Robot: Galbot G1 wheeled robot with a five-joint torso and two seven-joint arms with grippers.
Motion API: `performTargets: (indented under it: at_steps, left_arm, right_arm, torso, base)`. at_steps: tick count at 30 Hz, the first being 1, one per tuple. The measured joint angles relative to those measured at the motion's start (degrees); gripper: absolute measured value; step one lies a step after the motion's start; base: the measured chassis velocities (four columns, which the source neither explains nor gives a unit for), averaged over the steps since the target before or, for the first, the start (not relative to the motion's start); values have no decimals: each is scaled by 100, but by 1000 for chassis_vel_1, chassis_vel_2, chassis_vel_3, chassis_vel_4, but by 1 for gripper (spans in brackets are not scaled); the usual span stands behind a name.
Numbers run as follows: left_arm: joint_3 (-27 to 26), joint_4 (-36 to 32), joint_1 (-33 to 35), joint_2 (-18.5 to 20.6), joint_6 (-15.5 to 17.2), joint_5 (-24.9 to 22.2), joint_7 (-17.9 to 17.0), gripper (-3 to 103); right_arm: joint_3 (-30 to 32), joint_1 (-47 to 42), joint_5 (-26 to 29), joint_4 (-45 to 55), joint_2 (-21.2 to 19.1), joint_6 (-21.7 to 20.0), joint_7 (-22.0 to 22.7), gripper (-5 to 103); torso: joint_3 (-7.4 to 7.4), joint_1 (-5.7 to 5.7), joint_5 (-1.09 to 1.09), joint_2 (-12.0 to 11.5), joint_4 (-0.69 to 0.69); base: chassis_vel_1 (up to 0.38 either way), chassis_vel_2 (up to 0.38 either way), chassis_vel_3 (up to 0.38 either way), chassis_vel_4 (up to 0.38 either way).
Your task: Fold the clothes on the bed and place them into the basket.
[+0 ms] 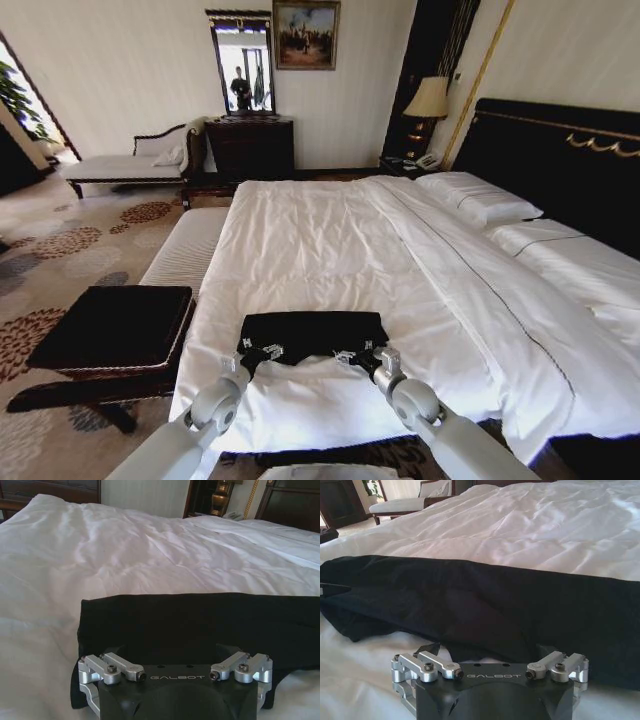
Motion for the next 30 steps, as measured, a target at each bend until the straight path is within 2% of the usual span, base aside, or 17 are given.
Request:
performTargets:
  at_steps: [3, 7, 8, 9, 11, 12, 15, 16, 20, 21, 23, 27, 30]
  left_arm:
    - [-111, -106, 240, 8, -52, 86, 16, 100]
    - [-517, -349, 807, -296, -494, 750, 14, 100]
    - [-517, -349, 807, -296, -494, 750, 14, 100]
    - [-683, -421, 938, -460, -657, 924, -6, 100]
    - [-917, -524, 1075, -674, -797, 1031, -33, 100]
    - [-917, -524, 1075, -674, -797, 1031, -33, 100]
    - [-1363, -704, 1298, -977, -921, 1090, -111, 100]
    - [-1363, -704, 1298, -977, -921, 1090, -111, 100]
    - [-1729, -908, 1678, -1134, -1173, 1337, -61, 100]
    - [-1729, -908, 1678, -1134, -1173, 1337, -61, 100]
    - [-1828, -1002, 1937, -1189, -1286, 1461, -5, 100]
    - [-1910, -1089, 2294, -1206, -1482, 1697, 73, 100]
    - [-1931, -1159, 2516, -1208, -1637, 1934, 114, 100]
  right_arm:
    - [127, -193, -100, 94, 12, 67, -2, 100]
    - [689, -483, -73, 342, 294, 263, 114, 100]
    - [689, -483, -73, 342, 294, 263, 114, 100]
    - [904, -498, 85, 390, 399, 276, 163, 100]
    - [1192, -489, 451, 409, 545, 278, 234, 100]
    - [1192, -489, 451, 409, 545, 278, 234, 100]
    - [1654, -438, 1289, 295, 738, 208, 310, 100]
    - [1654, -438, 1289, 295, 738, 208, 310, 100]
    - [2076, -410, 2486, 192, 956, 33, 343, 100]
    - [2076, -410, 2486, 192, 956, 33, 343, 100]
    - [2300, -402, 3063, 148, 1048, -91, 351, 100]
    - [2496, -479, 3421, 80, 1042, -185, 291, 100]
    - [2575, -573, 3460, 22, 1096, -208, 240, 100]
  torso:
    - [0, 0, 0, 0, 0]
    - [0, 0, 0, 0, 1]
    - [0, 0, 0, 0, 1]
    - [0, 0, 1, 0, 2]
    - [0, 0, 0, 0, 1]
    - [0, 0, 0, 0, 1]
    - [1, 0, 1, 0, 1]
    - [1, 0, 1, 0, 1]
    - [1, 0, 1, 0, 1]
    - [1, 0, 1, 0, 1]
    - [1, 0, 1, 0, 2]
    - [1, 0, 0, 0, 2]
    - [1, 1, 1, 1, 1]
  base:
    - [0, 0, 0, 0]
    - [0, 0, 0, 0]
    - [0, 0, 0, 0]
    - [0, 0, 0, 0]
    - [0, 0, 0, 0]
    - [0, 0, 0, 0]
    - [0, 0, 0, 0]
    - [0, 0, 0, 0]
    - [0, 0, 0, 0]
    - [0, 0, 0, 0]
    - [0, 0, 0, 0]
    - [0, 0, 0, 0]
    - [0, 0, 0, 0]
